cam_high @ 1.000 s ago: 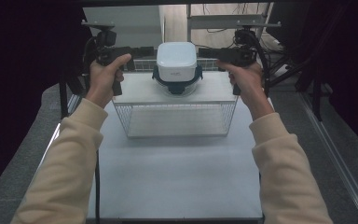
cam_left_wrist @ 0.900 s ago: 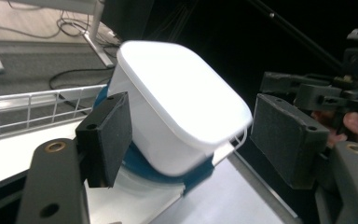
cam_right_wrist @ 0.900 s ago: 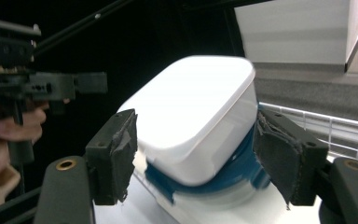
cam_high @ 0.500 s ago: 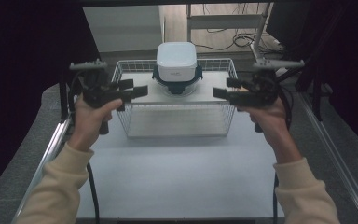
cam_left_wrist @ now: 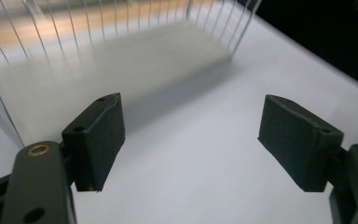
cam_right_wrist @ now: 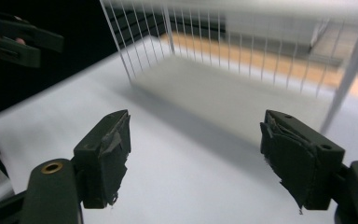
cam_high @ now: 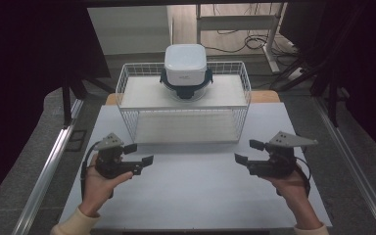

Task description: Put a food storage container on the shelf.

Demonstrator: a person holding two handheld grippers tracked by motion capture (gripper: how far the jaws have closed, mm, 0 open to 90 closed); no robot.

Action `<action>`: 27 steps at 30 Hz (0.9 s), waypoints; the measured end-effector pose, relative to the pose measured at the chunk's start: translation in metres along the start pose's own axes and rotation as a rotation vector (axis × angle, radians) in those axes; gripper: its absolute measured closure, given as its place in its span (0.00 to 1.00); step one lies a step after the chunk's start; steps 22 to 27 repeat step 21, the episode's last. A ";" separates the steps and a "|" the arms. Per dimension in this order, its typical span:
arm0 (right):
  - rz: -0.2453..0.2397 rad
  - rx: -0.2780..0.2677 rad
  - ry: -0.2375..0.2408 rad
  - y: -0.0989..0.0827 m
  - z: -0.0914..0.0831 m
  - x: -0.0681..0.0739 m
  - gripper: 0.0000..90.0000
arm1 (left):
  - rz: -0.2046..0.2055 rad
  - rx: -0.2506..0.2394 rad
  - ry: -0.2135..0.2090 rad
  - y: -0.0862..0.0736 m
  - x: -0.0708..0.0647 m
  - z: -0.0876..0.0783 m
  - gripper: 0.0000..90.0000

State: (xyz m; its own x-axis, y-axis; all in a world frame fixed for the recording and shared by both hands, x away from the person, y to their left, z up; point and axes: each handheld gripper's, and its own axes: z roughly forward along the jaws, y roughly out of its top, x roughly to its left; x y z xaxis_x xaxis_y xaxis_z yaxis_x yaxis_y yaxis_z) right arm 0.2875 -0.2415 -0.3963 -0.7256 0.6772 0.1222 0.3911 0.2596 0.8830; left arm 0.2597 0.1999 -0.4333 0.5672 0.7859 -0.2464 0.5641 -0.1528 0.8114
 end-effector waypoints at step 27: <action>-0.007 0.093 -0.049 -0.056 0.024 -0.010 0.27 | -0.030 0.064 0.015 -0.038 0.009 0.020 0.24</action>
